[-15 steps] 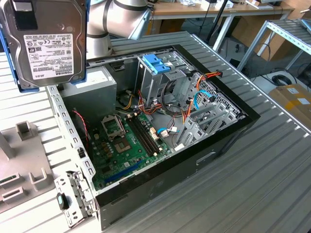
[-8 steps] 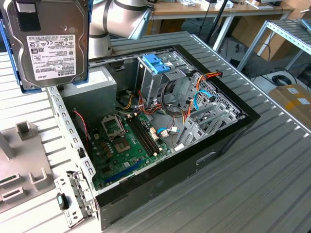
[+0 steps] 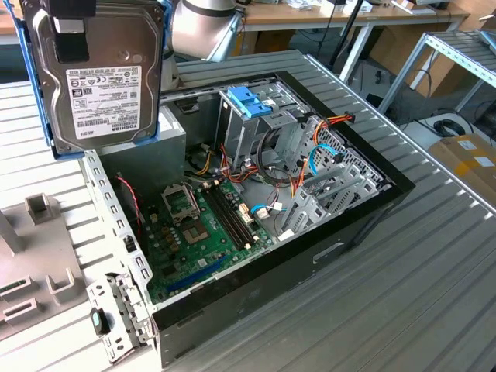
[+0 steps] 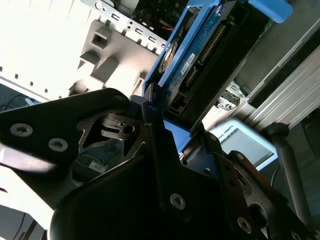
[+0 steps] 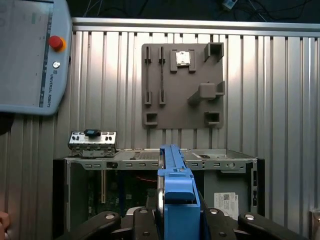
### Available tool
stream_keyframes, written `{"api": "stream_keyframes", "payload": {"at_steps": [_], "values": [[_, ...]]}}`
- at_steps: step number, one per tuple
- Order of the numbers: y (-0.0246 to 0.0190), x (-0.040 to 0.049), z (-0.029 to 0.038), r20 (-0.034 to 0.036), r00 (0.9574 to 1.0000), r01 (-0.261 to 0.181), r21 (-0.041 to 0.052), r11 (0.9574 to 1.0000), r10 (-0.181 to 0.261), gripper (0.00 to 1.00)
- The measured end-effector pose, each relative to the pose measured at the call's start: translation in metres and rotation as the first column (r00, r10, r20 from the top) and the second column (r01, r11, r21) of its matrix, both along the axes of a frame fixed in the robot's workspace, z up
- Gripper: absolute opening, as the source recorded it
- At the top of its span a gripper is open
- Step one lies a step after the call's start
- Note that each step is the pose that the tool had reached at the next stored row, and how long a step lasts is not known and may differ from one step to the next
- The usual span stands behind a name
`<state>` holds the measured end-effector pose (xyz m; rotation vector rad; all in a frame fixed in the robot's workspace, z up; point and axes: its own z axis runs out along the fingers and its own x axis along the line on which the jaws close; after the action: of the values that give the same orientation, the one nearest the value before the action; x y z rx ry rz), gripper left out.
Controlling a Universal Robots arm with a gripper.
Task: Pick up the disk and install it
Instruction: 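Pick up the disk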
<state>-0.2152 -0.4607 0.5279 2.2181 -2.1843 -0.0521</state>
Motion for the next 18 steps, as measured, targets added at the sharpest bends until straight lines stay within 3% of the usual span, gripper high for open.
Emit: {"api": "stream_keyframes", "payload": {"at_steps": [18], "values": [[-0.0130,0.0066,-0.0004,0.0000,1.0000,0.000,0.0001,1.0000,0.000,0.37]]}}
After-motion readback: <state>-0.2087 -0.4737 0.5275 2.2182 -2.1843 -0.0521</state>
